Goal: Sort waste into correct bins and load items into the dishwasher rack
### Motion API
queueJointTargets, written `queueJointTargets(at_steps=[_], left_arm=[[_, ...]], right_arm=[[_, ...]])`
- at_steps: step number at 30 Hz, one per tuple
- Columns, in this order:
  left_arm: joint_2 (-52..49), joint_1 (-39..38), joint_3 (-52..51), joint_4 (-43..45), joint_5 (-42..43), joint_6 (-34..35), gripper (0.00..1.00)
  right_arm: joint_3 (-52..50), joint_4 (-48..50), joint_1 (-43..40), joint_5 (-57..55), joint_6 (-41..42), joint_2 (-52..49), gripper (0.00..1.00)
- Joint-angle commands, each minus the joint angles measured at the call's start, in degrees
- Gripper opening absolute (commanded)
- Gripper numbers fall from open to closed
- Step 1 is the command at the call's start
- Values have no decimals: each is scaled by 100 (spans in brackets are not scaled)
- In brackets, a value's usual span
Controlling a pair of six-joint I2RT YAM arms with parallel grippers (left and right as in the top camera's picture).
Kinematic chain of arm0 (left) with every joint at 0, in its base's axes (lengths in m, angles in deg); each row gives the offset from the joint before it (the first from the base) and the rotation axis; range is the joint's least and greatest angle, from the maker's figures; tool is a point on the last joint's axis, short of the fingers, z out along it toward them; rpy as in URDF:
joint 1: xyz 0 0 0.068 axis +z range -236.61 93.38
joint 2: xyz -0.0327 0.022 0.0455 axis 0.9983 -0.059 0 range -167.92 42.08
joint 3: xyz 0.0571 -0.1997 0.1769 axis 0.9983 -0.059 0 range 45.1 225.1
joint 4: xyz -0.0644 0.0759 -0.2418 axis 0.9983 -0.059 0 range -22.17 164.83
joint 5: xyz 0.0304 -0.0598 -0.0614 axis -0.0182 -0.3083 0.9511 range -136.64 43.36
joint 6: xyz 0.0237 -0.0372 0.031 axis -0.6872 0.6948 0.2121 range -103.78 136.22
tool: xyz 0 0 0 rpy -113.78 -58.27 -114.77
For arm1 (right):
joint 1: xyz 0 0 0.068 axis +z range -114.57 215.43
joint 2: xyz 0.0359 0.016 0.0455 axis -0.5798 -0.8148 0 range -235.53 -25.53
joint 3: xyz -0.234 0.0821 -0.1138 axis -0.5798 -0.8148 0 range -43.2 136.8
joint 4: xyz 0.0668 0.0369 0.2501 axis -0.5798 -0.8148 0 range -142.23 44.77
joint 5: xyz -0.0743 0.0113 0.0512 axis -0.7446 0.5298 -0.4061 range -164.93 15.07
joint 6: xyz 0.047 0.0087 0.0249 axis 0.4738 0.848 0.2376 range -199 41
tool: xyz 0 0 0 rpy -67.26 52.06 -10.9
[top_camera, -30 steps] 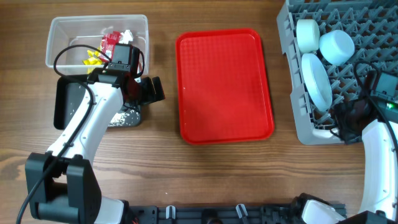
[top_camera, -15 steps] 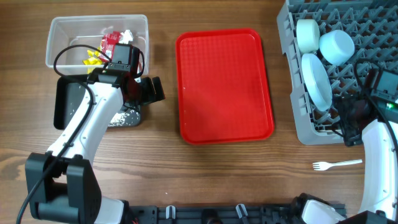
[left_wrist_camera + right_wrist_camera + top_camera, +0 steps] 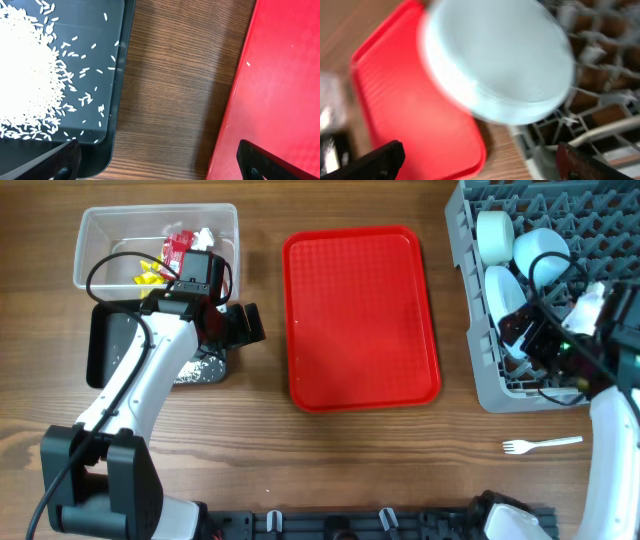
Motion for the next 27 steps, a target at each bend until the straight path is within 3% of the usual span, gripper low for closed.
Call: queueJointTargets(at_steps=[1,6,9,11,19,21,23,27], left_arm=[[-11,-15,-26,0,46,50,100],[-11,-15,-26,0,48,50,100],[-11,-15,-26,0,48,50,100],[-11,-15,-26,0,48,50,100],[-11,-15,-26,0,48,50,100],[-11,-15,-26,0,48,50,100],[-11,-15,-26,0,48,50,100],[-11,-15,-26,0,48,50,100]], right_arm=[[533,-297,446,721,-1381,734,100],[708,-658,1696,743,-1849,1969,100],[708,-887,2142,743,-1283,2474,100],[708,-885,2168,721,-938,2610,100],[647,-1060,2170,-79,-1086,2594,100],[310,-498,2168,-199,-1613,2682,100],[-527,673,2166,-181,-2273,3029,100],[-2942,2833,2166,-122,-2116,4474,100]])
